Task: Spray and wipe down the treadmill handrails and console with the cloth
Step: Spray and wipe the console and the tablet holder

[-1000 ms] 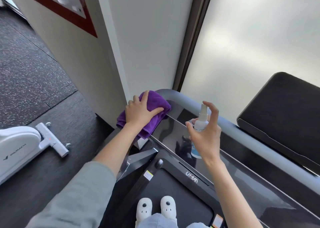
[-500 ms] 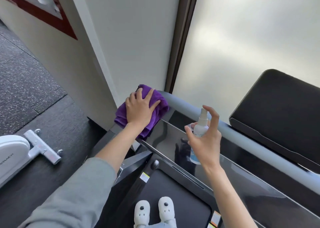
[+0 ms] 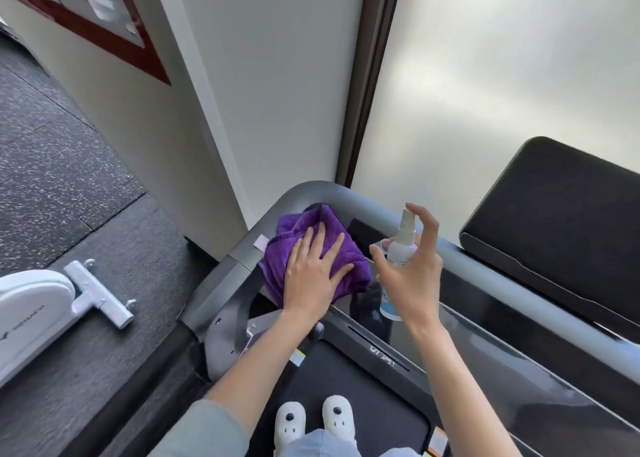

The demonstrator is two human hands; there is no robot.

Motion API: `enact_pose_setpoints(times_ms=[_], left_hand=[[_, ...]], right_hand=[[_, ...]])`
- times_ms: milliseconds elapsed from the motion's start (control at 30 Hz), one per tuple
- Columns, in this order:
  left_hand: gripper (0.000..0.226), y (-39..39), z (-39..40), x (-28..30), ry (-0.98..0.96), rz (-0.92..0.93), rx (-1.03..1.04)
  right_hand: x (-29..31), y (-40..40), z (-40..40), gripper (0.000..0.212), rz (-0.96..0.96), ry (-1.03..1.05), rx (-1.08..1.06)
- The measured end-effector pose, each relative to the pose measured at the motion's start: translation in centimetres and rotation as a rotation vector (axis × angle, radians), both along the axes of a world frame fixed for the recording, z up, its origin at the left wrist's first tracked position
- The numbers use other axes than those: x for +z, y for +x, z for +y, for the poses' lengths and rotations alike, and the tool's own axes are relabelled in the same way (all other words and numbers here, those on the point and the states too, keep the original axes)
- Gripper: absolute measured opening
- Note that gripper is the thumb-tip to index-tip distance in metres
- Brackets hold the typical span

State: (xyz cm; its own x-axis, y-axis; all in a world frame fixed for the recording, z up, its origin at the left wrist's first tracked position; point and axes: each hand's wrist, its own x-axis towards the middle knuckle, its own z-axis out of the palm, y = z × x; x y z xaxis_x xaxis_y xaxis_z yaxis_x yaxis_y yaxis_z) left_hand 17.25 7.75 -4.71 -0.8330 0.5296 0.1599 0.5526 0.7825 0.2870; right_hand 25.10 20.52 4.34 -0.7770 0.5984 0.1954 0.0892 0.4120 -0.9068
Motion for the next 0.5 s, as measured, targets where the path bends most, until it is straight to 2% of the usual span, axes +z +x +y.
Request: enact_pose_setpoints(times_ms=[133, 367, 500], left_hand=[[0.076, 1.0, -0.8, 0.3, -0.029, -0.027, 0.035], [0.08, -0.4, 3.1, 1.1, -0.103, -0.127, 0.219], [0.085, 0.3, 2.0, 1.5, -0.175, -0.153, 0.179]], right_hand=[[-0.3, 0.3, 0.2, 0.069, -0.005, -0.016, -0.008], [-0.9, 1.1, 1.2, 0.069, -0.029, -0.037, -0.036], [-0.8, 1.3, 1.3, 0.069, -0.023, -0.053, -0.018]])
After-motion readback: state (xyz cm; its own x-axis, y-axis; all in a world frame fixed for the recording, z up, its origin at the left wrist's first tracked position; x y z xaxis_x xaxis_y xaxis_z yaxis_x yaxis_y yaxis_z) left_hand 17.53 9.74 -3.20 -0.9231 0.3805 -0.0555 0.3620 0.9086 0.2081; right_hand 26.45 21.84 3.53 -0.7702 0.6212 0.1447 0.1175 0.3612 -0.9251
